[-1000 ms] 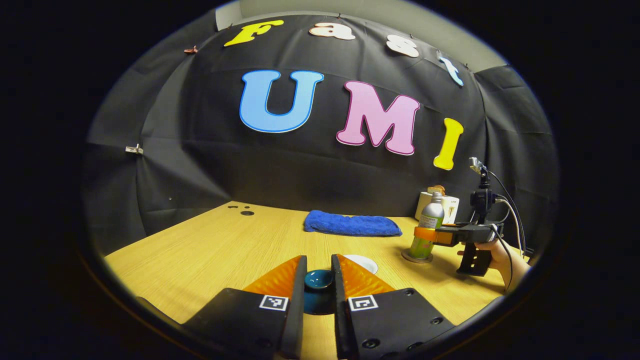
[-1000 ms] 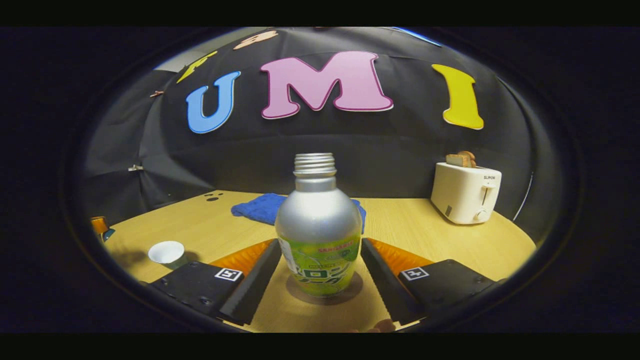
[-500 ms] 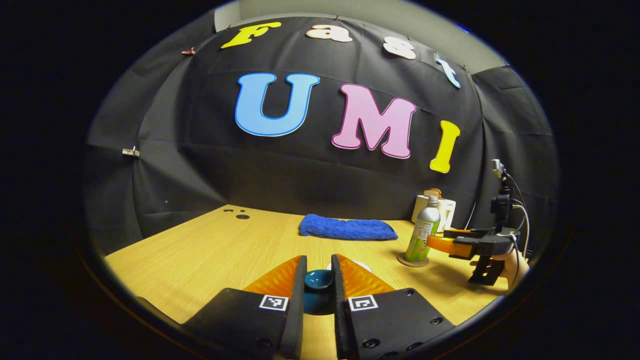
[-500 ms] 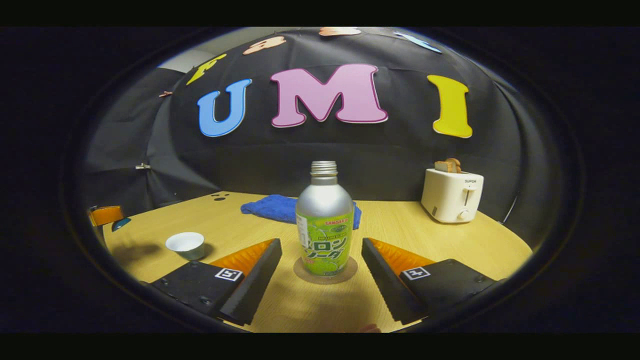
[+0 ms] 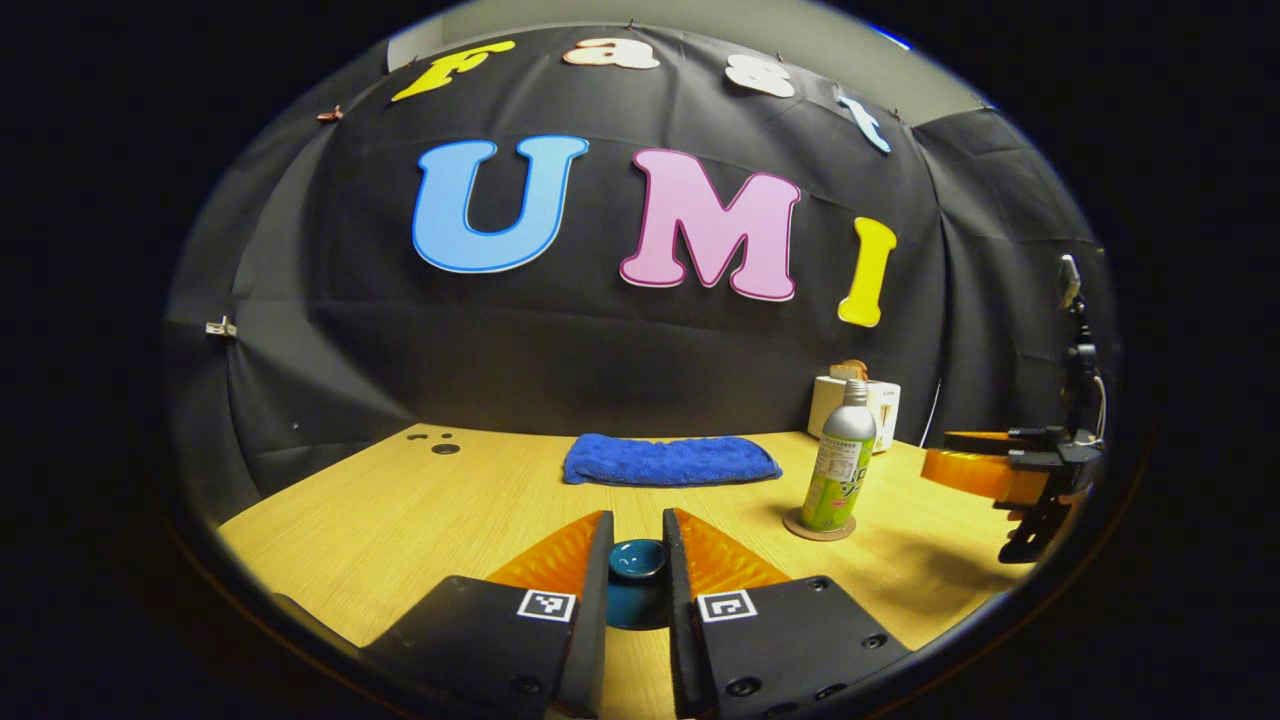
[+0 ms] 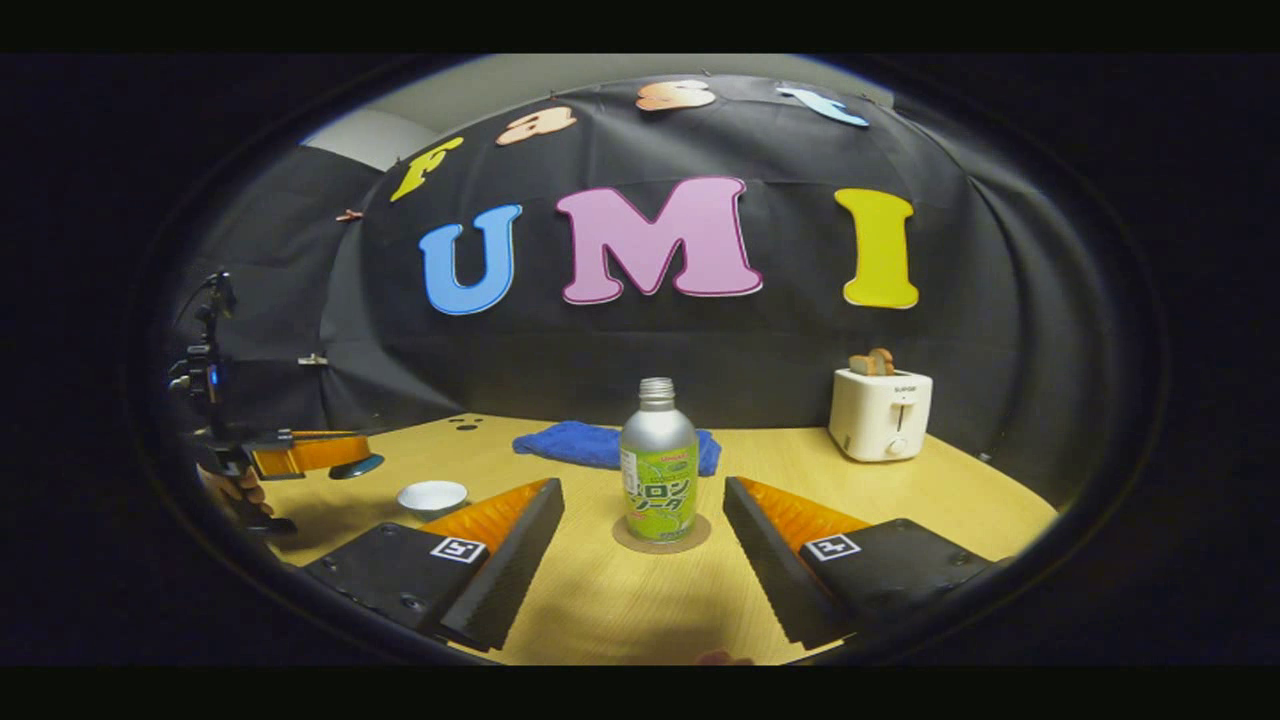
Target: Open the teacup lid with one hand, grasp the water bottle and pour water into the teacup with the other hand; after pouring, place the water bottle on the coaster and then close the teacup lid.
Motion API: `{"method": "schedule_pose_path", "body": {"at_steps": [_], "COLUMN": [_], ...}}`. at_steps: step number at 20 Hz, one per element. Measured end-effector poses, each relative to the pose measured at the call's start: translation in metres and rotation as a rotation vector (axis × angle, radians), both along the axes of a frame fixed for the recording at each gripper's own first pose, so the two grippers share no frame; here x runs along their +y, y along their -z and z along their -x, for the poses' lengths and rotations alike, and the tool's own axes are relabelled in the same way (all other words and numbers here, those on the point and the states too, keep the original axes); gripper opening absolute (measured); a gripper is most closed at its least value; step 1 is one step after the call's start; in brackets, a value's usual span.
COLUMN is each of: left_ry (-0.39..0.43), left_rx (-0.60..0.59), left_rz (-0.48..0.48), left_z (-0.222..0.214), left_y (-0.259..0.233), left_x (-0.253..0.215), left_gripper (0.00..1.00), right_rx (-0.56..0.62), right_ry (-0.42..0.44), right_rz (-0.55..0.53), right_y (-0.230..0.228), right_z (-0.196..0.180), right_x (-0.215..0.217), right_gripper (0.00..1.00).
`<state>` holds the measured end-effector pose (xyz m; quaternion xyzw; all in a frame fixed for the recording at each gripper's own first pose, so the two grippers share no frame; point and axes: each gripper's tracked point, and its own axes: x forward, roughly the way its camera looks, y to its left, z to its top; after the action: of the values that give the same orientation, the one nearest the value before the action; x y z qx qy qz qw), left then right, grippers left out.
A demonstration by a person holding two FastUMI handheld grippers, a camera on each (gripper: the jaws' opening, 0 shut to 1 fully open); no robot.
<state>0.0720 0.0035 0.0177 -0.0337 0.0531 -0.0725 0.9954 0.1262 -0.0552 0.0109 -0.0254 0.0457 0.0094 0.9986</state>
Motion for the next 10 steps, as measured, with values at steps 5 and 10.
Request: {"method": "schedule_pose_path", "body": {"at_steps": [5,10], "left_ry": [0.017,0.024], "left_rx": [0.063,0.083], "left_rz": [-0.041,-0.077], "left_z": [-0.029,-0.044], "left_y": [0.026,0.037], "left_x": [-0.014,-0.026], "left_gripper": [0.3,0.3], "right_rx": [0.019,0.042], "right_ry": [-0.044,-0.046], "right_rz": [-0.011,-0.041], "right_y": [0.012,0.024], "right_z": [0.011,0.008], "right_x": [0.016,0.018], "right_gripper": [0.99,1.0]}}
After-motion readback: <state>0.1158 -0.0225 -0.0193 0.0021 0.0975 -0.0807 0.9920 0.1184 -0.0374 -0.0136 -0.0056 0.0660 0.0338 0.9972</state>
